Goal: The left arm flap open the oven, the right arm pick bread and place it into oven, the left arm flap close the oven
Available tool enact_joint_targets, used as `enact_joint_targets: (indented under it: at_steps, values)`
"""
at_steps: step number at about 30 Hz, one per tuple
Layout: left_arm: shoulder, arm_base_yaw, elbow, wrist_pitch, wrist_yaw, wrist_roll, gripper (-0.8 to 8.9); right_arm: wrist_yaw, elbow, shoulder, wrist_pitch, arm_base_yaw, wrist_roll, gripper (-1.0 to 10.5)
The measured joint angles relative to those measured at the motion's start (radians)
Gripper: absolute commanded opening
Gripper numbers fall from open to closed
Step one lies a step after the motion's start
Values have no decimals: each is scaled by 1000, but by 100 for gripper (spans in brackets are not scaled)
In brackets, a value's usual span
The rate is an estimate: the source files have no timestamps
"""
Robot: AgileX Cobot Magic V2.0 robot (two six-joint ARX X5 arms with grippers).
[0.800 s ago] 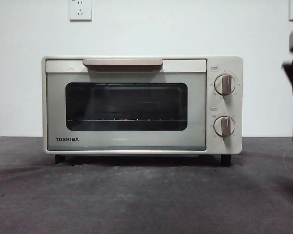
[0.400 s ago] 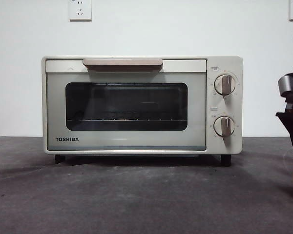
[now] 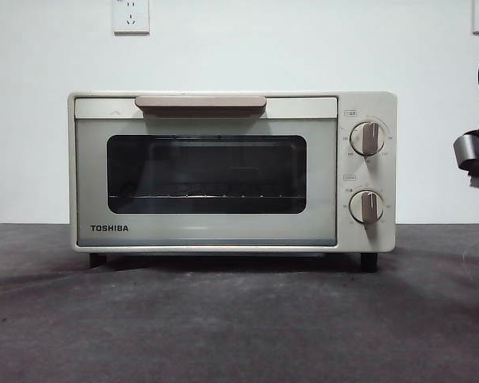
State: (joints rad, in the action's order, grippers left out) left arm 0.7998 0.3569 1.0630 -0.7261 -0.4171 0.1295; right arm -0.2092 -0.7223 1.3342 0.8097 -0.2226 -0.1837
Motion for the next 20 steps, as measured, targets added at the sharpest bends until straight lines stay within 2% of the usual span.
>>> enact_joint_targets:
  at_steps: [5,7,10,16,17,20]
  values:
    - [34,0,0,0,0,0,458,-11,-72,-81,63,0,0,126]
    - [68,0,0,0,0,0,454,-44,-82,-147,66,0,-1,125]
    - [131,0,14,-19,0,0,349,-91,-82,-236,78,0,-3,125]
    - [288,18,112,-66,1,-15,36,-201,-82,-462,77,0,-5,126]
    - [316,22,135,-71,1,-22,6,-223,-82,-502,77,0,-6,126]
    - [395,32,198,-68,1,-46,8,-286,-82,-611,77,0,-13,126]
